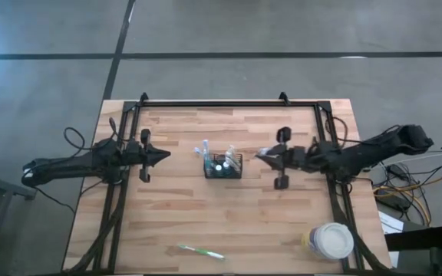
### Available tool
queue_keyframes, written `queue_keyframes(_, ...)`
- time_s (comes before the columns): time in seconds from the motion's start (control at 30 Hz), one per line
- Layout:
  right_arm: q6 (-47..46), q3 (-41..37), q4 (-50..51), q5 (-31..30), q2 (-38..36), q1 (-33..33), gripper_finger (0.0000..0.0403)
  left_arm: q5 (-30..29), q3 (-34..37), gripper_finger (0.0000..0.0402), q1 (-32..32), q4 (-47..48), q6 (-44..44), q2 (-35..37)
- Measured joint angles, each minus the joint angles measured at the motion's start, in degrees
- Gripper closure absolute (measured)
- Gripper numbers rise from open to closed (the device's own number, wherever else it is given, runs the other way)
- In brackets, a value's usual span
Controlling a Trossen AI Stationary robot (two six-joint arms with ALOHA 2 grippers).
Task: Pick & Place toothbrushing station
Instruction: Put the purple toothbrush into the black mesh organizer
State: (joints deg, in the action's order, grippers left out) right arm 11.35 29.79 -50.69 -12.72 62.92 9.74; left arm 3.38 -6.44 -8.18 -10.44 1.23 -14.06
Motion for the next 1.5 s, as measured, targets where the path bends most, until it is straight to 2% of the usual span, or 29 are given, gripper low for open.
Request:
queue_keyframes(0.27, -5.99, -2.20, -14.70, 2.51, 13.55, -4.51, 0.0390, 0.00, 0.00, 0.0392, 0.00, 0.20, -0.59, 0.00)
queue_keyframes(0.43, -8.30, -2.07, -18.15, 2.43, 20.02, -4.78, 0.0390, 0.00, 0.00, 0.0392, -0.01, 0.27, -0.63, 0.00)
queue_keyframes(0.77, -10.49, -2.07, -27.07, -2.28, 31.84, -4.84, 0.0390, 0.00, 0.04, 0.0392, -0.01, 0.28, -0.57, 0.00)
queue_keyframes(1.17, -13.75, -2.13, -30.80, -8.18, 39.89, -4.75, 0.0390, 0.02, 0.07, 0.0392, 0.00, 0.92, -0.57, 0.00)
queue_keyframes(1.5, -17.05, -2.16, -31.17, -8.52, 44.22, -4.75, 0.0390, 0.00, 0.09, 0.0392, 0.01, 1.21, -0.57, 0.00)
